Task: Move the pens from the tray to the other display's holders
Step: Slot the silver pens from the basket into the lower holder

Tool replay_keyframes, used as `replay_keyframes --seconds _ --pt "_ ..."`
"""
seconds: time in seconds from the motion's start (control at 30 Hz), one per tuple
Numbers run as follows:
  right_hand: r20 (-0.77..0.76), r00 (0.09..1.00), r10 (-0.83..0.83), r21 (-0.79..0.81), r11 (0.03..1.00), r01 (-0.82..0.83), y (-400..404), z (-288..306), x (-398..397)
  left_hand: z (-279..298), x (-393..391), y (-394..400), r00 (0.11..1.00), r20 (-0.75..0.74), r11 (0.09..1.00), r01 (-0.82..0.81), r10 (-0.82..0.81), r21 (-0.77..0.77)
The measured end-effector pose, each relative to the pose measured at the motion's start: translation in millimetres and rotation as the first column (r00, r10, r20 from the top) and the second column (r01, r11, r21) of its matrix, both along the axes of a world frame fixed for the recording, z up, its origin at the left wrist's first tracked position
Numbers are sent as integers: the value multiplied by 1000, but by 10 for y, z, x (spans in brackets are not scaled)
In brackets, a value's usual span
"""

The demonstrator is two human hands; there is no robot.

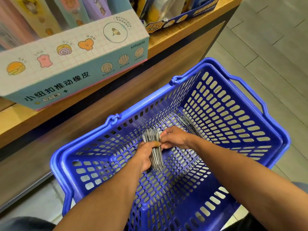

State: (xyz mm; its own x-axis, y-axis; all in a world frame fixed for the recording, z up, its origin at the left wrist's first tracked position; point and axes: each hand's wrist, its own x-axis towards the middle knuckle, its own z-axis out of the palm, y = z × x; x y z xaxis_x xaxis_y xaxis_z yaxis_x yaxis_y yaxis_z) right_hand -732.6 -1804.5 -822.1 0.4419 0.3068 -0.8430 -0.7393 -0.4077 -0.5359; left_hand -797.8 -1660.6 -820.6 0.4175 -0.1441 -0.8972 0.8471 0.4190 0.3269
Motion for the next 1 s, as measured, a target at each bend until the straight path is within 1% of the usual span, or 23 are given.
replay_keyframes --seconds 0.07,0.1,0.17,0.2,0.23,0.3,0.33,0.53,0.67,0.8,0.83,0.87,0.9,0.93,0.97,1.0 --pt "-66 997 -24 61 998 28 -20 20 -10 -5 -2 1 1000 5 1000 0 0 -10" --pt "-58 998 -24 50 998 27 -28 24 -4 -11 -6 -2 1000 6 1000 6 -6 -2" --pt "73 996 -46 -64 997 51 -6 29 41 -28 -13 -8 1000 -8 999 25 -25 41" --pt "143 985 -101 -91 989 114 33 34 74 -37 -14 -16 999 -17 998 29 -28 60" --pt "161 969 -190 -50 978 200 74 40 113 -43 -14 -21 999 -23 997 29 -27 69" --pt "78 934 -349 115 934 339 198 80 166 -31 -1 -34 999 -28 997 27 -25 69" --pt "49 921 -385 168 913 373 263 85 174 -30 6 -42 999 -33 997 30 -28 64" --pt "74 894 -442 247 876 413 567 12 168 -47 12 -57 998 -39 999 50 -49 21" --pt "111 905 -412 195 902 386 519 -16 176 -40 20 -29 998 -30 998 62 -62 -4" --pt "202 915 -351 61 936 346 318 31 267 -30 24 -12 996 -30 996 86 -86 -4" --pt "257 910 -327 -3 941 339 250 37 295 -41 25 -9 996 -30 997 81 -81 -3" --pt "349 901 -257 -114 943 313 171 35 320 -53 27 -10 997 -28 997 74 -74 -1" --pt "454 883 -115 -280 923 265 75 33 342 -71 29 -5 997 -27 998 68 -68 6" --pt "519 852 66 -458 863 212 -22 30 351 -90 33 -3 998 -28 998 62 -62 15" --pt "531 815 231 -603 779 172 -124 24 350 -106 36 -2 998 -31 998 55 -54 21" --pt "505 787 353 -699 702 134 -217 17 341 -115 40 -3 998 -35 999 46 -46 21"
